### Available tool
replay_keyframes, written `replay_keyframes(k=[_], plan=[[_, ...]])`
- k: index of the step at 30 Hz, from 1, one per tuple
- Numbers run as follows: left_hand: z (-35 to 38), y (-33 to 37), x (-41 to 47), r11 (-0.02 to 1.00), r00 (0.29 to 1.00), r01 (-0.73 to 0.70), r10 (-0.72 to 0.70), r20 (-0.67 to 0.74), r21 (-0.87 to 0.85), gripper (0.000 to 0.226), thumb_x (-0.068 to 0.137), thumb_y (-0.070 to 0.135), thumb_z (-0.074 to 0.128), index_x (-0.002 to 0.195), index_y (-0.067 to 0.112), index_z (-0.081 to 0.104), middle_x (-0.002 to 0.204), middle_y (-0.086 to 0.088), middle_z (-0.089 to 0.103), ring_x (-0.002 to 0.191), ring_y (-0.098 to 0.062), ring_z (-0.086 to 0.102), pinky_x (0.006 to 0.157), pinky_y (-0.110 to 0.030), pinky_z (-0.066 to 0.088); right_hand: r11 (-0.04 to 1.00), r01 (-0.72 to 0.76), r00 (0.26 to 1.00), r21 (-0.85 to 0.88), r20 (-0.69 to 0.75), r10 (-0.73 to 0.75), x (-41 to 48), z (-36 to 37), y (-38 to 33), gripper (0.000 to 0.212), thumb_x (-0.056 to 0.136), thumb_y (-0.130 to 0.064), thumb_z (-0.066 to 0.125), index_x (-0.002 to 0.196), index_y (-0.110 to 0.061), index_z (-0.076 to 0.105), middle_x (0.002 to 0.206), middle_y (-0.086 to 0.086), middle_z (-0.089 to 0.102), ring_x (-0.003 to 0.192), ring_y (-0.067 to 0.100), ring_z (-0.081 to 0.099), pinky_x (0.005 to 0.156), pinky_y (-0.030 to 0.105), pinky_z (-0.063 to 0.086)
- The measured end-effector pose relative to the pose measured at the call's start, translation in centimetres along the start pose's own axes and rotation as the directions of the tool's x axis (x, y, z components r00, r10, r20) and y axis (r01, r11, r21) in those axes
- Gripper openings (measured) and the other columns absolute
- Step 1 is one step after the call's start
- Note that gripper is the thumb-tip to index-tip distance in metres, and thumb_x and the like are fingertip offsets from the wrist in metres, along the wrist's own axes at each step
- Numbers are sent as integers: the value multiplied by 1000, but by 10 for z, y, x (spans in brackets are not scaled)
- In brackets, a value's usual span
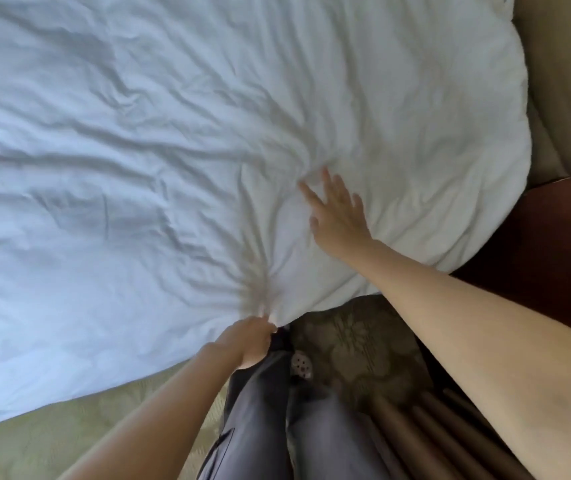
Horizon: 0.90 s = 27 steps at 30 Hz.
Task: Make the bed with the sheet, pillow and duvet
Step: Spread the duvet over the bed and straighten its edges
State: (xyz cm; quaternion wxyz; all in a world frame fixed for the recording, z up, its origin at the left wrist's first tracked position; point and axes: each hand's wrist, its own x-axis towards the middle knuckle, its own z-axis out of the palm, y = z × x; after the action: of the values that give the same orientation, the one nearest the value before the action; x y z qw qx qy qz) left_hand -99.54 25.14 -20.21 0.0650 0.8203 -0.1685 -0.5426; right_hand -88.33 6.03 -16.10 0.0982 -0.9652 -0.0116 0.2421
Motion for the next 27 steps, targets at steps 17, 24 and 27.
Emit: replay_keyframes(k=[17, 24, 27], plan=[[20, -47, -90, 773, 906, 231, -392, -158, -590, 43, 95, 0, 32, 131, 10, 52, 141, -10, 47, 126, -24, 47, 95, -24, 38, 991, 24, 778, -132, 625, 65, -94, 63, -51, 34, 95, -9, 32, 126, -4, 47, 119, 13, 52, 103, 24, 52, 91, 33, 45], [26, -125, -129, 641, 775, 232, -577, -260, -732, 45, 90, -2, 31, 128, 10, 54, 137, -10, 50, 119, -26, 51, 94, -28, 41, 981, 187, 908, 52, 371, -193, -75, 45, -176, 16, 92, 0, 34, 92, -4, 50, 95, 10, 52, 95, 30, 51, 80, 33, 41], [30, -181, -156, 597, 697, 261, -660, -280, -758, 52, 90, -2, 34, 139, 12, 42, 145, -12, 40, 130, -29, 42, 106, -35, 35, 962, 267, 910, 61, 313, -272, -69, 54, -241, 38, 93, -1, 35, 130, -1, 42, 132, 16, 47, 122, 33, 45, 100, 38, 40]])
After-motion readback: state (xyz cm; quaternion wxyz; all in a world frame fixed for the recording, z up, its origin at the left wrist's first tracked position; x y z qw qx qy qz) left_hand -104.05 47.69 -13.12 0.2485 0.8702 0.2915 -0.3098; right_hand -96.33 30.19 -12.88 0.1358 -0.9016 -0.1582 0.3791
